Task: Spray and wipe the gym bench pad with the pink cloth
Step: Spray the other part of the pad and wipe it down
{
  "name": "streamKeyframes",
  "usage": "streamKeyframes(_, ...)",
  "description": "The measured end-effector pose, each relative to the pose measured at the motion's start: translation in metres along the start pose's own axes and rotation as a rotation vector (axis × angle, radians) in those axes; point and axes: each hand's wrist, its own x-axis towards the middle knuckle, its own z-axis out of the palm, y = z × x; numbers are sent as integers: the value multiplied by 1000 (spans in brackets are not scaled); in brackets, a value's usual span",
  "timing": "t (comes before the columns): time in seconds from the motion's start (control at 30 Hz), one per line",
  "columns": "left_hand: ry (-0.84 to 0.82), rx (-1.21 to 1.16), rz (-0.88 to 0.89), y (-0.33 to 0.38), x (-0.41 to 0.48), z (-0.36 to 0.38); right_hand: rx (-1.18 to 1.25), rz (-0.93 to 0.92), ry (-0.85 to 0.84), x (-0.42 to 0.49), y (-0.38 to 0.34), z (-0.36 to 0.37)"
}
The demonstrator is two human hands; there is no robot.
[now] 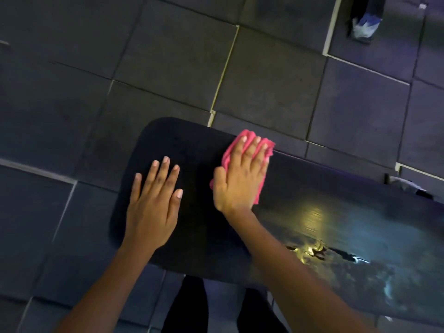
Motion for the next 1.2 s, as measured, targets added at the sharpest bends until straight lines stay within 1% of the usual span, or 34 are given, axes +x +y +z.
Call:
streamKeyframes(0.1,3,-17,1,-32,-1,-9,-7,-67,-33,11,-39,16)
streamKeyframes(0.17,0,-71,-3,-46,-4,-10,-14,-164,-68,14,-50,20)
streamKeyframes(0.27,4,-205,-21,-54,-6,-11,-12,-440,-161,19,-50,15)
streamKeyframes(0.33,46,-318,-49,-55,-7,-12,46,-584,-221,29,-45,9)
streamKeyframes(0.4,98,-468,-119,-55,-9,-13,105,-642,-254,43,-44,7)
streamKeyframes(0.53,151,-821,-250,-54,-11,-12,-75,-684,-274,49,-62,13)
streamKeyframes(0.67,251,-1431,-474,-61,-5,-19,-59,-806,-355,34,-80,21)
streamKeyframes(0.7,248,-1515,-519,-64,-4,-22,-60,-845,-379,29,-82,24)
streamKeyframes(0.8,216,-1654,-620,-72,-4,-28,-74,-971,-458,11,-85,33)
streamKeyframes(0.87,188,-1684,-661,-78,-7,-30,-69,-1081,-506,-7,-81,39)
streamKeyframes(0.93,169,-1665,-676,-81,-12,-31,-56,-1165,-542,-30,-73,43)
streamKeyframes(1.07,204,-1582,-711,-77,-32,-26,-23,-1224,-632,-73,-50,46)
streamKeyframes(1.2,244,-1418,-658,-62,-52,-17,26,-1288,-652,-105,-24,40)
